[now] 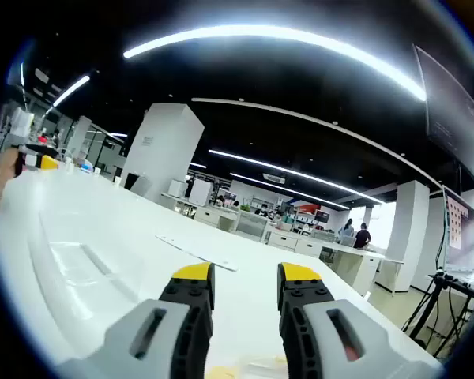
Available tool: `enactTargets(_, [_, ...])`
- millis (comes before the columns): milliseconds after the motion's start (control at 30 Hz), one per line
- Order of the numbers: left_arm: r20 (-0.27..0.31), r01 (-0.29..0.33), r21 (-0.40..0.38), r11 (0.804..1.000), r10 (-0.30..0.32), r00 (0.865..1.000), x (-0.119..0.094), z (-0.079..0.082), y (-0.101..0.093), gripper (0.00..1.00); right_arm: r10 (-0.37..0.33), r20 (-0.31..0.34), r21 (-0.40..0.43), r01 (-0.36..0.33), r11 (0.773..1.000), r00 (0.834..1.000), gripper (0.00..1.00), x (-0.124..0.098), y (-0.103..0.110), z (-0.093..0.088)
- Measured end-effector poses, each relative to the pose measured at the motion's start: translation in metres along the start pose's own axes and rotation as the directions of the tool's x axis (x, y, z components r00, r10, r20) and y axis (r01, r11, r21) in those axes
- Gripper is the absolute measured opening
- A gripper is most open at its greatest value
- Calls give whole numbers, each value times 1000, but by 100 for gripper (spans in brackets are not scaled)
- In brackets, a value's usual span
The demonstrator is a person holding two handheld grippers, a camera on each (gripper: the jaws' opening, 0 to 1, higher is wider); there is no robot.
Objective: Snap each plastic latch of the storage box into its locked position after aligning the lid with the box until every specified latch is closed and the lid sits flush.
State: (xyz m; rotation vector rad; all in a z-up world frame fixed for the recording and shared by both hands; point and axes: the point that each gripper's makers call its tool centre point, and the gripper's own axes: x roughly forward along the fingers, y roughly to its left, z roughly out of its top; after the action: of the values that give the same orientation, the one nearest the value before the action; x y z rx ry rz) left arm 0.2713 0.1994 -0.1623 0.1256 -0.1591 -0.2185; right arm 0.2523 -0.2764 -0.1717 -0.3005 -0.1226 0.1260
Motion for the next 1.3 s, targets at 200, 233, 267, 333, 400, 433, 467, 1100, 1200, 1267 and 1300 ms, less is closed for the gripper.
enactTargets(200, [-24, -11, 5, 1000, 11, 1000, 2, -6, 3, 70, -8, 0, -26, 8, 1000, 1000, 31, 0, 0, 1])
enactTargets(233, [-27, -12, 5, 1000, 12, 1000, 2, -6, 3, 70, -6, 2, -23, 6, 1000, 1000, 31, 0, 1, 2])
enactTargets(267, [-29, -14, 6, 1000, 14, 999, 2, -7, 4, 70, -3, 3, -21, 3, 1000, 1000, 31, 0, 1, 2])
enactTargets(333, [-32, -18, 7, 1000, 18, 999, 2, -7, 5, 70, -2, 3, -22, 2, 1000, 1000, 31, 0, 2, 3])
enactTargets(400, [-28, -20, 8, 1000, 21, 999, 1, -6, 6, 70, -9, 6, -26, 9, 1000, 1000, 31, 0, 1, 3])
enactTargets(433, [-28, -21, 7, 1000, 21, 999, 1, -6, 6, 70, -10, 5, -26, 10, 1000, 1000, 31, 0, 0, 3])
enactTargets(467, [-27, -23, 7, 1000, 23, 999, 1, -6, 7, 70, -8, 1, -26, 8, 1000, 1000, 31, 0, 1, 2])
enactTargets(1100, [-7, -37, 16, 999, 37, 999, -2, 0, 10, 70, 2, -14, -30, -3, 1000, 1000, 31, 1, 3, 0])
enactTargets(1200, [-11, -44, 21, 999, 44, 999, -3, 0, 11, 70, 4, -12, -36, -4, 999, 1000, 31, 0, 4, 1])
enactTargets(1267, [-3, -46, 19, 999, 46, 999, -4, 1, 11, 70, -1, -9, -42, 0, 999, 1000, 31, -1, 3, 2])
enactTargets(1300, [2, -48, 18, 999, 48, 999, -4, 2, 12, 70, -4, -6, -42, 4, 999, 1000, 31, -1, 2, 3])
